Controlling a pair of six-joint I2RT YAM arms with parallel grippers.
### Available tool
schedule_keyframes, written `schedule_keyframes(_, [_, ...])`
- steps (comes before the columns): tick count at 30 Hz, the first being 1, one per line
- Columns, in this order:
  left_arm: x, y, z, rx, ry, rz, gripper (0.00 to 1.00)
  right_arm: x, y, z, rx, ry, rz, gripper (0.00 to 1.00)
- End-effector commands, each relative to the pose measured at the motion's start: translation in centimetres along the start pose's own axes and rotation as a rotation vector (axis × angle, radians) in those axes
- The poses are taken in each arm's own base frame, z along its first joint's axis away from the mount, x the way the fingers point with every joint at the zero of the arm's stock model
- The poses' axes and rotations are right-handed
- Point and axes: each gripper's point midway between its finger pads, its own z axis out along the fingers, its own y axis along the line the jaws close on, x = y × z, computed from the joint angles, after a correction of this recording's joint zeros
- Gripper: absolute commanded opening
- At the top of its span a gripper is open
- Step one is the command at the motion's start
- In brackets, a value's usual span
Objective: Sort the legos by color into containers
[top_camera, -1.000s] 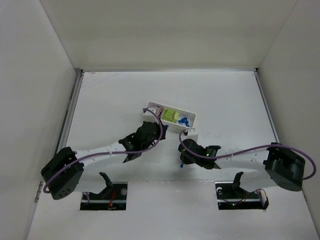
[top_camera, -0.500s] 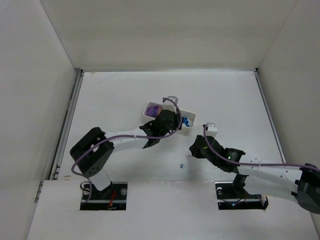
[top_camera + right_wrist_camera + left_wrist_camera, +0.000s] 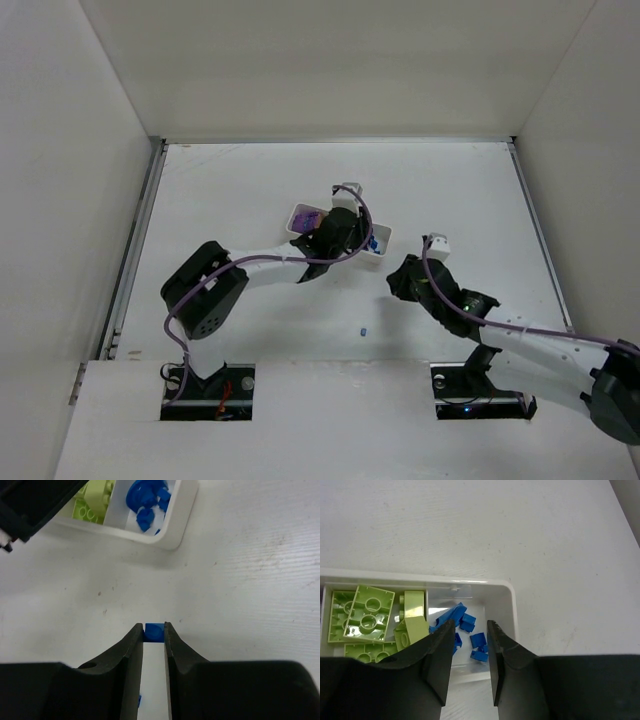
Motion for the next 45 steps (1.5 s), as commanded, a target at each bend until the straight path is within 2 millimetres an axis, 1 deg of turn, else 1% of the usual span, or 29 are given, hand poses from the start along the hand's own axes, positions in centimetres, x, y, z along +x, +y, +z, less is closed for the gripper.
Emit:
schedule_keyframes(1, [-3.3, -0.8, -2.1, 0.017, -0.086, -0.006, 0.30, -3.7, 2.6, 0.9, -0.066, -0.082, 0.019, 0.24])
schedule_keyframes(2, [-2.9, -0.5, -2.8, 0.012, -0.081, -0.004, 0.29, -4.1, 2.8, 1.3, -0.062, -0.088, 0.019, 0.24])
schedule_keyframes(4, [-1.5, -0.4, -4.7, 0.010, -0.062, 0.012, 0.28, -5.0, 3.3, 2.1, -0.063, -0.099, 0.019, 0.24])
schedule_keyframes(10, [5.7, 0.5, -10.5, -0.014, 0.021, 0.111, 0.28, -7.6, 5.5, 5.0, -0.063, -0.140, -0.020, 0.24])
schedule_keyframes(13, [8.6, 0.2, -12.9, 0.001, 0.076, 0.159, 0.30, -8.7, 5.6, 6.6, -0.044, -0.154, -0.026, 0.25])
schedule_keyframes(16, [10.5, -0.7, -14.7, 0.025, 0.109, 0.187, 0.32, -9.6, 5.6, 7.7, -0.027, -0.161, -0.024, 0.25])
schedule_keyframes(18, [11.4, -1.2, -15.4, 0.036, 0.118, 0.200, 0.33, -10.1, 5.5, 8.2, -0.012, -0.167, -0.027, 0.28])
schedule_keyframes(20, [12.1, -1.5, -15.8, 0.046, 0.128, 0.209, 0.34, -10.5, 5.1, 8.6, 0.002, -0.175, -0.031, 0.40])
schedule_keyframes(22, [12.9, -2.1, -16.1, 0.066, 0.144, 0.214, 0.34, -10.7, 5.0, 8.5, 0.003, -0.180, -0.031, 0.52])
schedule_keyframes(23, [13.2, -2.6, -16.2, 0.078, 0.151, 0.220, 0.34, -10.9, 4.9, 8.3, 0.001, -0.185, -0.028, 0.55])
schedule_keyframes(28, [14.9, -4.4, -16.8, 0.113, 0.191, 0.268, 0.34, -11.0, 4.2, 6.5, -0.014, -0.209, -0.025, 0.55])
schedule_keyframes(30, [15.6, -4.8, -17.1, 0.104, 0.201, 0.288, 0.34, -10.4, 3.5, 6.0, -0.013, -0.210, -0.024, 0.54])
schedule_keyframes(33, [16.4, -4.7, -16.9, 0.066, 0.197, 0.307, 0.36, -9.3, 2.6, 5.7, -0.009, -0.202, -0.017, 0.53])
schedule_keyframes(36, [17.2, -4.8, -16.1, 0.037, 0.201, 0.318, 0.36, -8.3, 1.9, 5.6, -0.006, -0.196, -0.010, 0.53])
schedule_keyframes(40, [17.3, -5.0, -15.6, 0.020, 0.189, 0.322, 0.36, -7.5, 1.4, 5.3, -0.009, -0.187, -0.001, 0.53])
schedule_keyframes(45, [18.3, -4.6, -14.8, -0.006, 0.208, 0.341, 0.33, -7.0, 1.4, 5.1, -0.020, -0.177, -0.003, 0.53])
